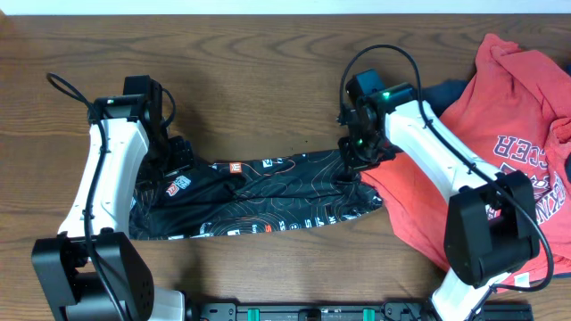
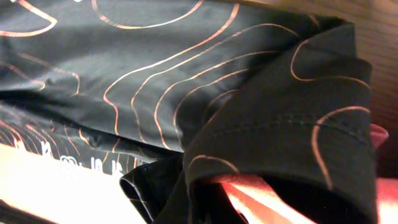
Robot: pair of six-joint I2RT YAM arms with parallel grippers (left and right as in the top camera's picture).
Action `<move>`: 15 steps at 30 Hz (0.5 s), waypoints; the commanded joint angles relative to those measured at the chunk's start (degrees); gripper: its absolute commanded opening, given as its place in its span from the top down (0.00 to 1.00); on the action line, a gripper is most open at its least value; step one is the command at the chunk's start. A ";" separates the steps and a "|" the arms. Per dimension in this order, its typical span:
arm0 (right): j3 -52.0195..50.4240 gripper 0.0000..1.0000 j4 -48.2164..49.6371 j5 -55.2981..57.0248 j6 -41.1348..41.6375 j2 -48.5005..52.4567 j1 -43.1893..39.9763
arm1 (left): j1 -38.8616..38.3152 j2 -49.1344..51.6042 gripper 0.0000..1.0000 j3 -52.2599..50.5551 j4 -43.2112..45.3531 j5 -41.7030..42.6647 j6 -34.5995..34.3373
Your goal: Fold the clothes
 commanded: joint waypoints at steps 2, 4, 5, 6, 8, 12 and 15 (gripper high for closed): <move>0.74 0.99 0.85 -6.56 -4.70 -0.57 5.55 | 0.20 -1.16 0.27 0.07 -0.33 -0.90 0.33; 0.74 0.99 1.33 -6.36 -4.68 -0.57 7.21 | 0.20 -1.16 0.27 0.07 -0.35 -0.90 0.33; 0.74 0.99 1.79 -6.36 -4.13 -0.57 8.00 | 0.20 -1.16 0.27 0.07 -0.35 -0.90 0.33; 0.74 0.99 2.21 -6.36 -3.52 -0.57 8.61 | 0.20 -1.16 0.27 0.07 -0.33 -0.90 0.33; 0.74 0.99 3.15 -6.40 -2.73 -0.57 9.68 | 0.20 -1.16 0.27 0.07 -0.35 -0.90 0.33; 0.74 0.94 4.00 -6.36 -2.54 -0.55 11.32 | 0.20 -1.16 0.27 0.07 -0.35 -0.90 0.33; 0.74 0.60 3.78 -3.69 -2.47 -0.55 11.69 | 0.20 -1.16 0.27 0.07 -0.37 -0.90 0.33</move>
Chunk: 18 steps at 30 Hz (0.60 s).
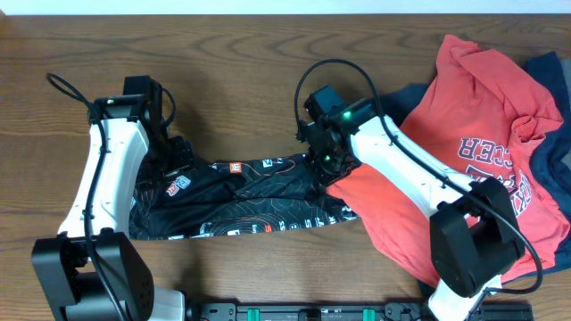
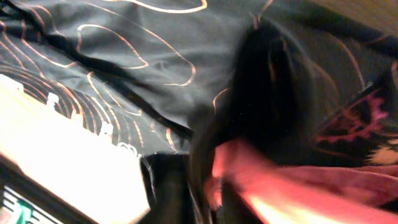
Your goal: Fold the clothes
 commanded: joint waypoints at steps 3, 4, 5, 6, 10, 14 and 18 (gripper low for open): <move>0.76 0.58 -1.75 9.14 5.66 -0.59 -0.22 | 0.20 -1.16 0.27 0.07 -0.35 -0.90 0.31; 0.76 0.57 -2.89 13.75 9.29 -0.59 -1.05 | 0.20 -1.16 0.27 0.07 -0.37 -0.90 0.28; 0.76 0.57 -3.72 16.61 11.85 -0.63 -1.86 | 0.20 -1.16 0.27 0.07 -0.35 -0.90 0.28; 0.76 0.56 -4.35 17.99 13.33 -0.76 -2.80 | 0.20 -1.16 0.27 0.07 -0.37 -0.90 0.28; 0.72 0.57 -5.79 18.40 13.75 -1.01 -6.99 | 0.20 -1.16 0.27 0.07 -0.37 -0.90 0.28; -2.08 0.65 -6.73 18.34 11.65 -0.74 -11.26 | 0.20 -1.16 0.27 0.07 -0.37 -0.90 0.28; -8.15 0.67 -4.83 18.36 11.76 -0.74 -14.95 | 0.20 -1.16 0.27 0.07 -0.35 -0.90 0.28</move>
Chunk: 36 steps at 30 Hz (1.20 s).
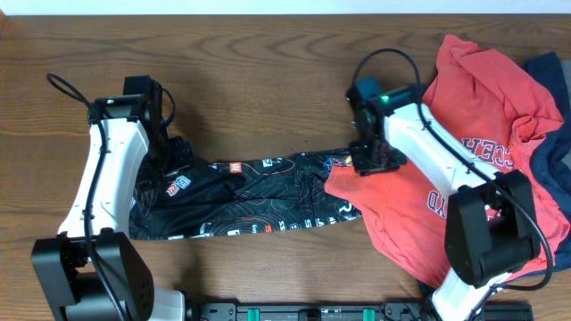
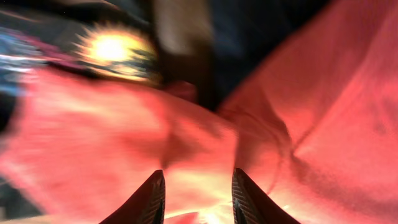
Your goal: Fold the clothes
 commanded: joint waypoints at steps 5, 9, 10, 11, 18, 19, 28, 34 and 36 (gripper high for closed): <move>-11.80 0.66 5.68 2.58 0.52 -0.68 -8.44 | 0.20 -1.16 0.27 0.07 -0.35 -0.92 0.28; -13.00 0.66 7.34 6.56 1.68 -0.68 -17.11 | 0.20 -1.16 0.27 0.07 -0.68 -0.90 0.28; -12.59 0.66 7.34 8.33 2.69 -0.68 -19.71 | 0.20 -1.16 0.27 0.07 -0.76 -0.90 0.28; -11.69 0.66 7.30 9.90 3.61 -0.68 -22.82 | 0.20 -1.16 0.27 0.07 -0.81 -0.90 0.28; -2.10 0.62 4.55 9.38 3.56 -0.74 -39.01 | 0.20 -1.16 0.27 0.07 -0.85 -0.90 0.28; -0.68 0.61 3.87 8.59 3.54 -0.74 -40.33 | 0.20 -1.16 0.27 0.07 -0.87 -0.90 0.28; 7.21 0.59 -4.50 -15.52 -17.22 -3.06 -34.51 | 0.20 -1.16 0.27 0.07 -0.81 -0.90 0.31; 5.95 0.58 -5.68 -20.70 -18.25 -3.19 -18.88 | 0.20 -1.16 0.26 0.07 -0.79 -0.90 0.31; 4.72 0.56 -3.34 -20.68 -15.45 -3.17 -13.46 | 0.17 -1.16 0.26 0.07 -0.79 -0.92 0.31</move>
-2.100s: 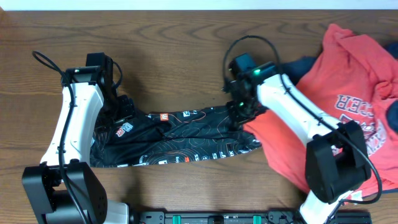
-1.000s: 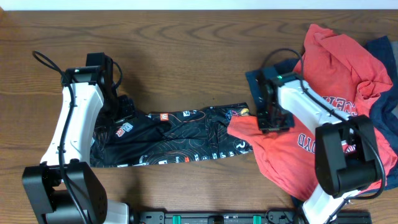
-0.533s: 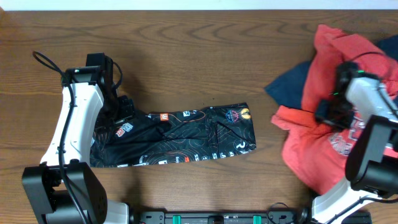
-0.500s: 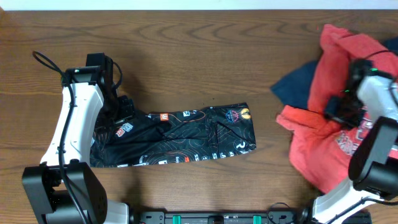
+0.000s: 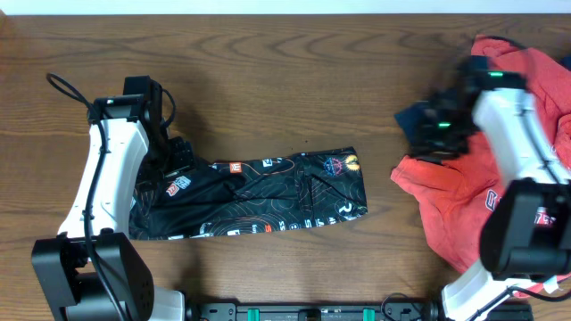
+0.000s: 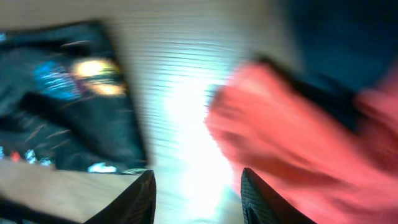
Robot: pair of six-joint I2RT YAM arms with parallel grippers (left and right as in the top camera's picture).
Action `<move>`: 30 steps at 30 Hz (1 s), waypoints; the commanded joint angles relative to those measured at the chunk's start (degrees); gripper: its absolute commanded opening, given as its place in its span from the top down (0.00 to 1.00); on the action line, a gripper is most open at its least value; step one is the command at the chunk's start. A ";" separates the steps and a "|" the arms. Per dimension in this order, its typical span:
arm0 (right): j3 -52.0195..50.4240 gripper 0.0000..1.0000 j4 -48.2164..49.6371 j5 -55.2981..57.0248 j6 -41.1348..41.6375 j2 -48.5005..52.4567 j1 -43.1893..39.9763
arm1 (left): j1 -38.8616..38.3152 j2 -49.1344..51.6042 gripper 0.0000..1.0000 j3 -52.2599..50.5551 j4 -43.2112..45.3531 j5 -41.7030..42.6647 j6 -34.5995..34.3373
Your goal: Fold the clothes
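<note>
A black garment with orange line print (image 5: 259, 196) lies as a long strip across the middle of the table. Its left end is under my left gripper (image 5: 178, 158), whose jaws are hidden from above. A red shirt (image 5: 464, 192) lies bunched at the right, a strip of bare wood apart from the black garment. My right gripper (image 5: 428, 134) is blurred above the red shirt's left edge. In the right wrist view this right gripper (image 6: 198, 202) is open and empty, with the black garment (image 6: 62, 112) on the left and the red shirt (image 6: 298, 143) on the right.
A navy garment (image 5: 415, 116) pokes out beside the red shirt at the right; it shows as a dark navy patch (image 6: 336, 37) in the wrist view. The wooden table (image 5: 268, 71) stretches behind the clothes. A dark rail (image 5: 294, 312) runs along the front edge.
My right gripper has moved right, from the black garment's right end to the red shirt's left edge. The red shirt no longer overlaps the black garment. The left arm has not moved.
At first my right gripper sat at the black garment's right end, where the red shirt overlapped it. Then it was further left, the red shirt spread toward the middle. Then it was open over red cloth. Now the two garments lie apart.
</note>
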 commanded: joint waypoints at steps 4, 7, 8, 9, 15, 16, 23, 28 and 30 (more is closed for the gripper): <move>-4.92 0.50 8.46 -3.93 7.10 -1.31 17.81 | 0.20 -1.07 0.26 0.07 -0.31 -0.90 0.28; -8.02 0.48 13.53 -3.56 10.80 -1.27 23.85 | 0.20 -1.07 0.26 0.07 -0.31 -0.90 0.31; -9.18 0.48 15.45 -2.36 12.28 -1.25 25.92 | 0.20 -1.05 0.25 0.07 -0.31 -0.92 0.31; -10.23 0.48 17.33 -0.87 13.94 -1.22 27.61 | 0.20 -1.07 0.26 0.07 -0.28 -0.90 0.31; -14.32 0.40 26.97 6.54 21.20 -1.22 35.65 | 0.17 -1.05 0.26 0.07 -0.28 -0.90 0.28; -14.43 0.39 27.85 6.62 21.59 -1.22 36.33 | 0.17 -1.05 0.26 0.07 -0.31 -0.90 0.31; -15.13 0.40 29.77 13.49 26.10 -1.07 38.60 | 0.17 -1.07 0.26 0.07 -0.48 -0.90 0.28; -15.23 0.40 30.32 11.72 27.08 -0.02 38.73 | 0.17 -1.05 0.25 0.07 -0.48 -0.90 0.28; -15.23 0.40 30.88 10.10 27.06 0.39 39.06 | 0.17 -1.07 0.26 0.07 -0.46 -0.90 0.28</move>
